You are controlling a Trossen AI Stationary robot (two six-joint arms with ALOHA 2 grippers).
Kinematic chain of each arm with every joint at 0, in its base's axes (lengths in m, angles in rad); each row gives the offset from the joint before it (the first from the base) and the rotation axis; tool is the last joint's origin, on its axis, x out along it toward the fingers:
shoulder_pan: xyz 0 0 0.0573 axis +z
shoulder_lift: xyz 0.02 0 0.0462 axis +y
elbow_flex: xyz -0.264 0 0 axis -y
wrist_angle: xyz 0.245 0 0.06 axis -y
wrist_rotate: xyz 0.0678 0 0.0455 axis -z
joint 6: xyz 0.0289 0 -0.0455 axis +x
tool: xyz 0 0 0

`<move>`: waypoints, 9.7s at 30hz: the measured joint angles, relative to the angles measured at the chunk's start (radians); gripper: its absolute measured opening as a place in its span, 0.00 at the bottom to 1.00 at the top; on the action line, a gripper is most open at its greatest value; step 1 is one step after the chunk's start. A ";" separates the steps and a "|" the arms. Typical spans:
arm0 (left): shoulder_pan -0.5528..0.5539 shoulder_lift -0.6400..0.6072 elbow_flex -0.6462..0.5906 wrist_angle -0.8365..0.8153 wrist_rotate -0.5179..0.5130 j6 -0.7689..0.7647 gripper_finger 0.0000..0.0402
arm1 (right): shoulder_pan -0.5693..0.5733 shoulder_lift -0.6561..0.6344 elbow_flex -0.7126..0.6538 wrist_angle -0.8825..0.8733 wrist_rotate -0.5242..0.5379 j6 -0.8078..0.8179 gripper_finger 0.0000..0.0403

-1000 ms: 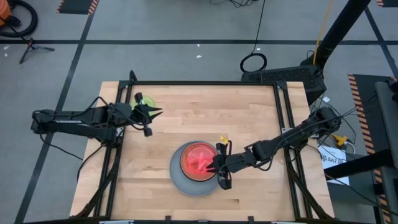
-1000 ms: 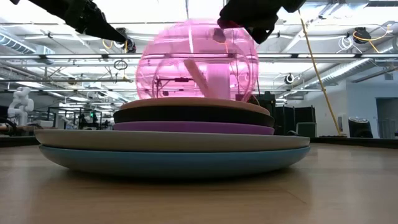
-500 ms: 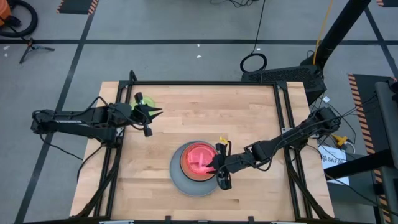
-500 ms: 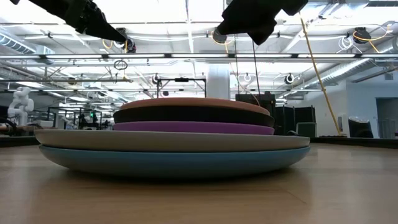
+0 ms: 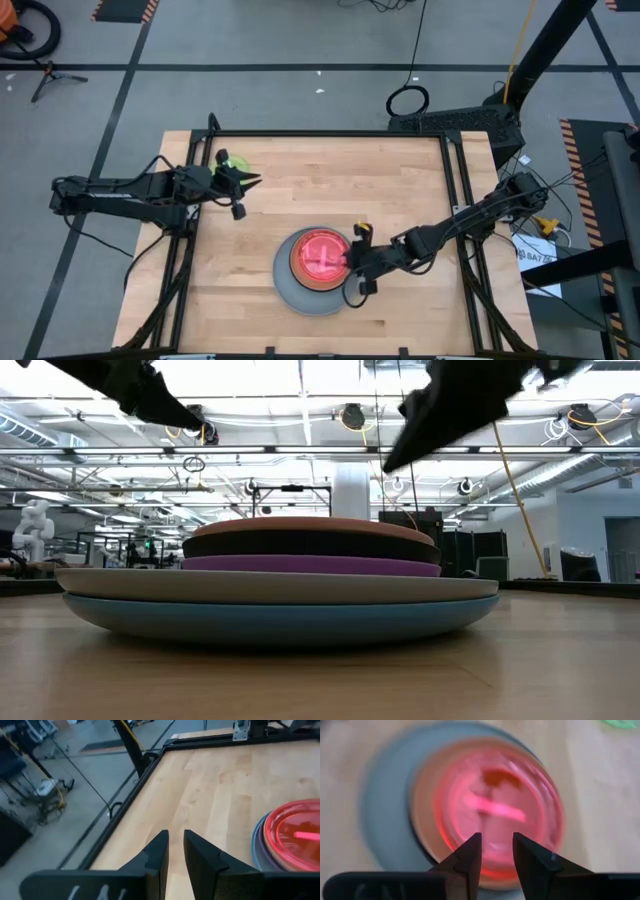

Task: Stack plastic plates
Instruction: Stack the green transparent plate on top of the red transparent plate, then return to Home Position

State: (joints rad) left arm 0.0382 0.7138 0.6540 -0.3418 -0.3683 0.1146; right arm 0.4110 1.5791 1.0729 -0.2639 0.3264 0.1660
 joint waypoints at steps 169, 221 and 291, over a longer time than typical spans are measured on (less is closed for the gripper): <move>0.065 0.892 0.469 -0.590 -0.105 -0.614 0.01 | -0.003 -0.265 -0.002 -0.416 0.301 0.058 0.25; -0.489 1.097 0.780 -0.335 0.080 -0.154 0.05 | -0.003 -0.266 -0.002 -0.391 0.301 0.050 0.25; -0.480 1.104 0.779 -0.407 0.119 -0.123 0.45 | 0.018 -0.266 -0.002 -0.393 0.306 0.019 0.25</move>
State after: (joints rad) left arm -0.4415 1.8174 1.4330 -0.7493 -0.2493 -0.0082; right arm 0.4294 1.3136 1.0710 -0.6567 0.6327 0.1853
